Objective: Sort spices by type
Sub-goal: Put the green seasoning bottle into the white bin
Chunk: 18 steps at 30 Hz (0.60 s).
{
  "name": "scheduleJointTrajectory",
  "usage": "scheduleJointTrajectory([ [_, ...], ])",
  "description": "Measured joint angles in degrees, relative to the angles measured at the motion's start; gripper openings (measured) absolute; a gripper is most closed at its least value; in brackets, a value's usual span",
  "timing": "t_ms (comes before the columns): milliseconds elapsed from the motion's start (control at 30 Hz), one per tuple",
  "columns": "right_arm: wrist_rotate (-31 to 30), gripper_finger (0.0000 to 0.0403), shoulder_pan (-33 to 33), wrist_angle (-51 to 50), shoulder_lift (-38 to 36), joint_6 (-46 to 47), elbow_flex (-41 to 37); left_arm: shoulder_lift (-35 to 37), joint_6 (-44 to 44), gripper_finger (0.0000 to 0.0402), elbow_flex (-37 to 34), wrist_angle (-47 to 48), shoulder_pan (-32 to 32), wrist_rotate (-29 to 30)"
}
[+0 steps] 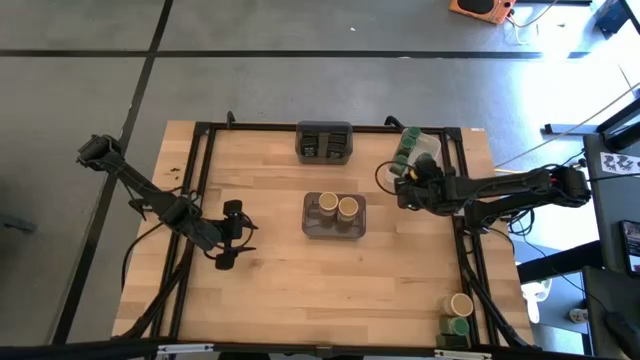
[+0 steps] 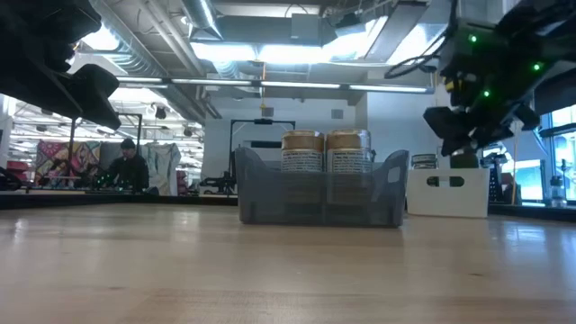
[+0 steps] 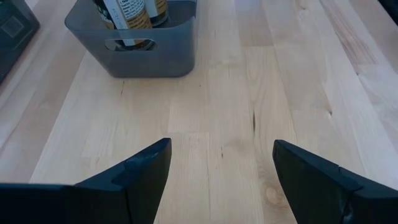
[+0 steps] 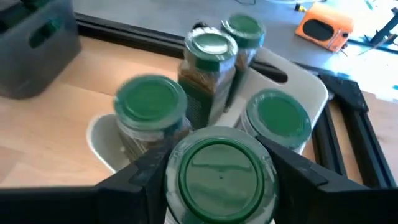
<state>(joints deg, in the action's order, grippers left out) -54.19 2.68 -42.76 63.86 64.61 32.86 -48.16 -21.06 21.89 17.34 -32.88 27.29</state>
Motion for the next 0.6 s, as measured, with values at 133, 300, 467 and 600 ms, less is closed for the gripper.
scheduleJointTrajectory([
  [133, 0.89, 0.0201, 0.0, 1.8, 0.0, 1.1, -2.14, 0.0, 0.0, 0.0278, 0.0, -0.01, 0.0, 0.0],
  [300, 2.3, 0.0201, 0.0, 4.57, 0.02, 1.29, -4.3, 0.0, 0.0, 0.0278, 0.0, 0.0, 0.0, 0.0],
  [467, 1.94, 0.0232, 0.0, 5.38, -0.02, 2.7, -5.24, 0.0, 0.02, 0.0278, 0.0, -0.01, 0.0, 0.0],
  [600, 2.63, 0.0271, 0.0, 5.33, 0.02, 2.66, -5.31, 0.0, 0.0, 0.0278, 0.0, 0.0, 0.0, 0.0],
])
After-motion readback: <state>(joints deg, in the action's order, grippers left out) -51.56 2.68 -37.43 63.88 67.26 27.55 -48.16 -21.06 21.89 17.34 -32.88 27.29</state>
